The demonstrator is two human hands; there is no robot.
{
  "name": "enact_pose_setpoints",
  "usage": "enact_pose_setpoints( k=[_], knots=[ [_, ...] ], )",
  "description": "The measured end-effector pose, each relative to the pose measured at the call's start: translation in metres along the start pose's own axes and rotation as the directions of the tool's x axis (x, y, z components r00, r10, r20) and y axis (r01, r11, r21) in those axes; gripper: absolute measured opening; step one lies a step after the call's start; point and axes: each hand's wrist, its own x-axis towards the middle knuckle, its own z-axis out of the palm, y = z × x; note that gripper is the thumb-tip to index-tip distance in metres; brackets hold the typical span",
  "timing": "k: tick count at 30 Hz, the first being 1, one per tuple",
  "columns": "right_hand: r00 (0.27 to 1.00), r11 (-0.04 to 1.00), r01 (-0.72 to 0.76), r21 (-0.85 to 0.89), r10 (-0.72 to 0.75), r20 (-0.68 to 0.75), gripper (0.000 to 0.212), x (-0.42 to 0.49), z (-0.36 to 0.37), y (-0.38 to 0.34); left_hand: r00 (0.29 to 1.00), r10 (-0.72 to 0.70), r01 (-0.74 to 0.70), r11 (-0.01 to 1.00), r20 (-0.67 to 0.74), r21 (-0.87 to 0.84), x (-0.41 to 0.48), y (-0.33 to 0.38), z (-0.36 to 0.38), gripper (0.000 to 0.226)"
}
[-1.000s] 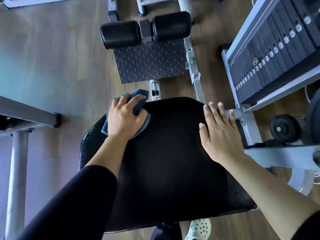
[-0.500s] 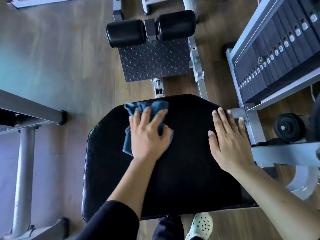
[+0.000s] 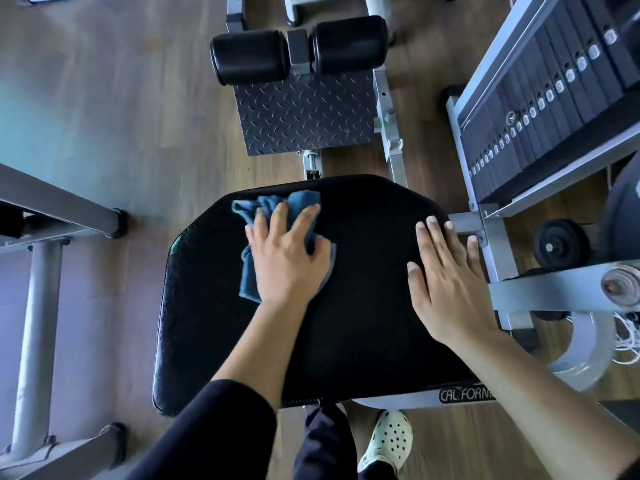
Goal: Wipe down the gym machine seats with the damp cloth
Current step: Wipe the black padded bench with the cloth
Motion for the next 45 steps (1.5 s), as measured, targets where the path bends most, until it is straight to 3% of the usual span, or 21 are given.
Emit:
enact_pose_setpoints(
  k=[5, 7, 9, 12, 14, 18, 22, 26, 32, 40, 45],
  knots=[
    [1.000, 0.997, -0.016, 0.069, 0.017, -0.021, 0.061, -0.016, -0.003, 0.006, 0.961, 0.231, -0.223, 0.972, 0.151, -0.069, -0.048, 0.045, 0.002, 0.047],
    [0.999, 0.991, -0.037, 0.130, 0.041, -0.024, 0.063, -0.017, -0.006, 0.002, 0.946, 0.245, -0.202, 0.958, 0.211, -0.206, -0.061, 0.044, -0.006, 0.048],
    [0.998, 0.978, -0.053, 0.204, 0.059, -0.024, 0.066, -0.015, -0.011, -0.011, 0.963, 0.205, -0.153, 0.951, 0.174, -0.269, -0.057, 0.026, -0.017, 0.049],
    [0.998, 0.962, -0.028, 0.273, 0.040, -0.040, 0.065, -0.010, -0.019, -0.043, 0.995, 0.048, -0.037, 0.993, 0.093, -0.116, -0.038, -0.023, -0.028, 0.049],
    [0.999, 0.955, 0.017, 0.297, -0.006, -0.038, 0.064, -0.009, -0.022, -0.068, 0.991, -0.057, 0.054, 0.998, 0.118, 0.035, -0.028, -0.055, -0.032, 0.053],
    [0.993, 0.971, 0.114, 0.209, -0.107, -0.044, 0.066, -0.007, -0.014, -0.106, 0.977, -0.093, 0.057, 0.980, 0.192, 0.189, -0.028, -0.076, -0.026, 0.058],
    [0.996, 0.988, 0.081, 0.131, -0.077, -0.035, 0.073, -0.001, -0.002, -0.116, 0.978, -0.102, 0.060, 0.974, 0.184, 0.219, -0.026, -0.073, -0.025, 0.058],
    [0.988, 0.984, 0.115, 0.136, -0.100, -0.116, 0.053, 0.013, 0.004, -0.108, 0.977, -0.109, 0.066, 0.970, 0.181, 0.232, -0.026, -0.073, -0.025, 0.058],
    [0.981, 0.987, 0.055, 0.149, -0.026, -0.193, 0.045, 0.065, 0.003, -0.071, 0.978, -0.107, 0.064, 0.970, 0.178, 0.233, -0.024, -0.073, -0.025, 0.057],
    [0.951, 0.987, -0.003, 0.160, 0.052, -0.304, 0.042, -0.017, -0.001, -0.039, 0.979, -0.108, 0.064, 0.967, 0.170, 0.246, -0.025, -0.072, -0.024, 0.058],
    [0.940, 0.986, -0.088, 0.141, 0.129, -0.315, 0.044, 0.028, -0.001, -0.039, 0.981, -0.112, 0.072, 0.969, 0.160, 0.237, -0.026, -0.072, -0.024, 0.057]
  ],
)
